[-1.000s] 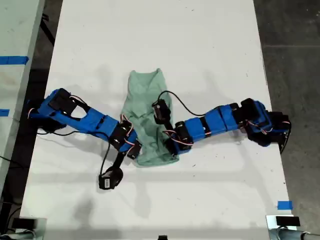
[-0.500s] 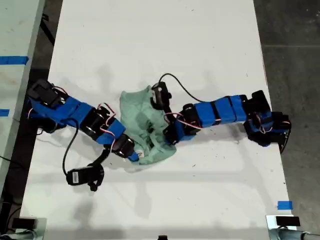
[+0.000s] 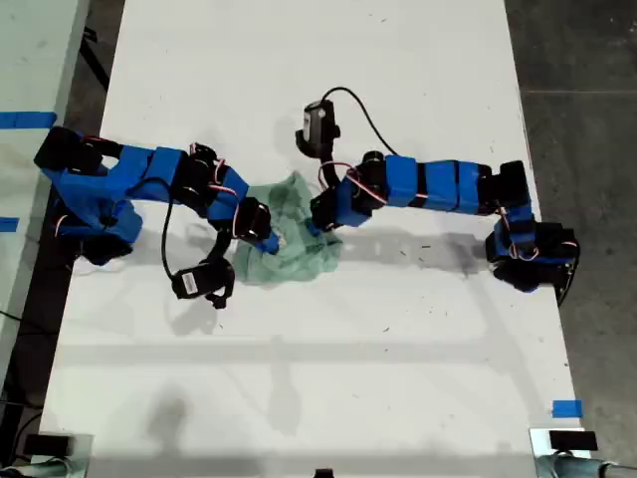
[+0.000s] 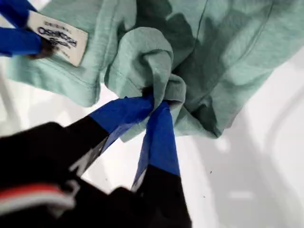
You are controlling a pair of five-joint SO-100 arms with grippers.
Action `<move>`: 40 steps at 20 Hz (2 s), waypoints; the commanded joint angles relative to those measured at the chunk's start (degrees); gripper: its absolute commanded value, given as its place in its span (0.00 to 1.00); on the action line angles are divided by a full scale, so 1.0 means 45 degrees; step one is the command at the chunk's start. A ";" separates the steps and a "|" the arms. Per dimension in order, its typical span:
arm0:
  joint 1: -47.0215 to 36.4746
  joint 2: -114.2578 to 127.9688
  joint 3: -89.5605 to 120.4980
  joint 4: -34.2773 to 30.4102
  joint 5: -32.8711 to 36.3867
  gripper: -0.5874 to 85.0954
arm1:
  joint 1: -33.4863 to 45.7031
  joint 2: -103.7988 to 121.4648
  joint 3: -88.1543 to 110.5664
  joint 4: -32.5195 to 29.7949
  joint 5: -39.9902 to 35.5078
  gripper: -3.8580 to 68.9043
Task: Fold tshirt
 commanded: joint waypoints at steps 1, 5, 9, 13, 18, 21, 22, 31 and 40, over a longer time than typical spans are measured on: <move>-0.0684 0.2168 0.2129 -0.1523 -0.0215 0.01 | 0.0820 0.1016 -0.0664 -0.0703 -0.0352 0.04; -0.1641 0.4687 0.6328 -0.3672 -0.0313 0.01 | 0.1445 0.0898 -0.0664 -0.1055 -0.0762 0.04; -0.2500 0.5762 0.8477 -0.4395 -0.0371 0.01 | 0.1699 0.0469 -0.0664 -0.1836 -0.1035 0.03; -0.3301 0.5937 0.8828 -0.4355 -0.0410 0.10 | 0.2031 0.0195 -0.0664 -0.2715 -0.1191 0.03; -0.4688 0.8047 0.9629 -0.3477 -0.1289 0.32 | 0.3164 0.0273 -0.0664 -0.2754 -0.0645 0.56; -0.6523 1.0937 1.0566 -0.1934 -0.0664 0.33 | 0.4199 0.1602 -0.0586 -0.1934 -0.0996 0.45; -0.7148 1.2051 1.0996 -0.1426 -0.0352 0.33 | 0.4512 0.2246 -0.0391 -0.1582 -0.1172 0.43; -0.5332 2.0332 1.5605 -0.1543 0.0039 0.20 | 0.5137 1.0254 0.7129 0.1270 -0.2207 0.31; -0.0449 2.1953 2.0313 -0.3750 -0.1211 0.01 | 0.0000 1.8652 2.1035 -0.1719 0.2148 0.04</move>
